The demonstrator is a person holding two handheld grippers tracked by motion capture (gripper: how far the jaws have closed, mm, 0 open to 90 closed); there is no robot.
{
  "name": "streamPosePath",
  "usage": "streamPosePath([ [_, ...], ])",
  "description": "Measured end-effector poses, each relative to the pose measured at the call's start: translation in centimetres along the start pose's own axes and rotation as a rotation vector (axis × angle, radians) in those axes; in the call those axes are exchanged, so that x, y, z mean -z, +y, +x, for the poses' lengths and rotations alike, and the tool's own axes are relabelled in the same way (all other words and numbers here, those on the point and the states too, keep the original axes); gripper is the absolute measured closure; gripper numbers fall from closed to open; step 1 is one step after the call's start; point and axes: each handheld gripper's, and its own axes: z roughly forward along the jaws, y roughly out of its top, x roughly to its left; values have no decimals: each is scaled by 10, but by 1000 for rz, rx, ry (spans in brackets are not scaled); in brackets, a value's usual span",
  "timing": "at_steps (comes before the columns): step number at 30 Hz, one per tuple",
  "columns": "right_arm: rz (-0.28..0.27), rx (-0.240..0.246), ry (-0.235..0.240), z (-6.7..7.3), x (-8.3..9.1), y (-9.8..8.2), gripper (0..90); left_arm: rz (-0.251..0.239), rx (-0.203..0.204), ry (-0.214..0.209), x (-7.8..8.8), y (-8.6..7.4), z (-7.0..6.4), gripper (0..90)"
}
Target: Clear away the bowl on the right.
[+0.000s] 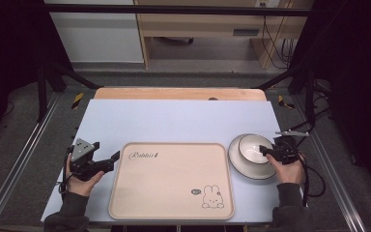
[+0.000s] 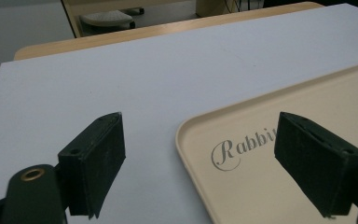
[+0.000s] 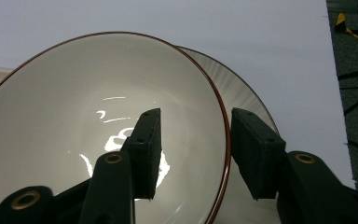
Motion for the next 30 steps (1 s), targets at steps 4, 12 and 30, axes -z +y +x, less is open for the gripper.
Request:
streamPosePath([
  [4,18,-6,0,-1,-1,0,572,1,-1,0,0,0,0,160],
  [12,42,-25,2,-2,-2,-1,635,2,0,0,0,0,0,161],
  [30,76,-44,5,-3,-5,-1,724,7,-2,0,-1,0,0,162],
])
